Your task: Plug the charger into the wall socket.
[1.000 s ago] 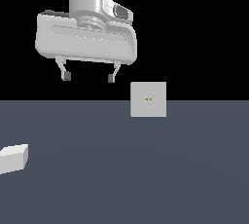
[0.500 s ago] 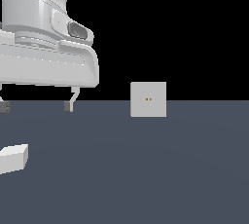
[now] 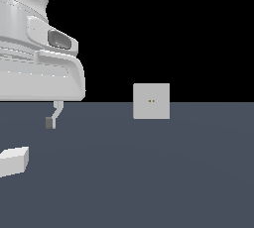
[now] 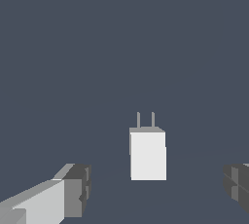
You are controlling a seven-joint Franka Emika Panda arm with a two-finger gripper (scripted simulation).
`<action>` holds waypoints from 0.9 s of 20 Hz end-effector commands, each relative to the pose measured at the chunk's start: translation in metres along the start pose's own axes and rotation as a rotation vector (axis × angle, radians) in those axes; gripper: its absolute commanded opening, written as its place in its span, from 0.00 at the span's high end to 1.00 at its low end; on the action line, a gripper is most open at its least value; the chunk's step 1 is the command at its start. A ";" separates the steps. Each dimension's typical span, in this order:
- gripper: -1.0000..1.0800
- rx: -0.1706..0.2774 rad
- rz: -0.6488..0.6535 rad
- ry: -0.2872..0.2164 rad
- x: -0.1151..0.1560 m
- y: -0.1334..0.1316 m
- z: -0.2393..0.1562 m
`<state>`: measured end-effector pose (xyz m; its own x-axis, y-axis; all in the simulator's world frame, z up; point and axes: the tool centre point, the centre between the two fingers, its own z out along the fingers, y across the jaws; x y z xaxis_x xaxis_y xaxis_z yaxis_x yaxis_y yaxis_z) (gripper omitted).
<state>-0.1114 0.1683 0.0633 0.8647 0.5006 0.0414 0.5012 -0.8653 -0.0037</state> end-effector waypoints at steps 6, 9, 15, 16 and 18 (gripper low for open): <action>0.04 -0.001 0.000 0.001 -0.001 0.000 0.011; 0.04 -0.002 -0.001 0.001 -0.002 0.000 0.024; 0.04 -0.003 -0.002 0.001 -0.003 0.000 0.047; 0.04 -0.003 -0.002 0.001 -0.003 0.000 0.049; 0.04 -0.003 -0.002 0.001 -0.003 0.001 0.051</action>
<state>-0.1125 0.1675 0.0141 0.8634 0.5028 0.0409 0.5032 -0.8642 -0.0007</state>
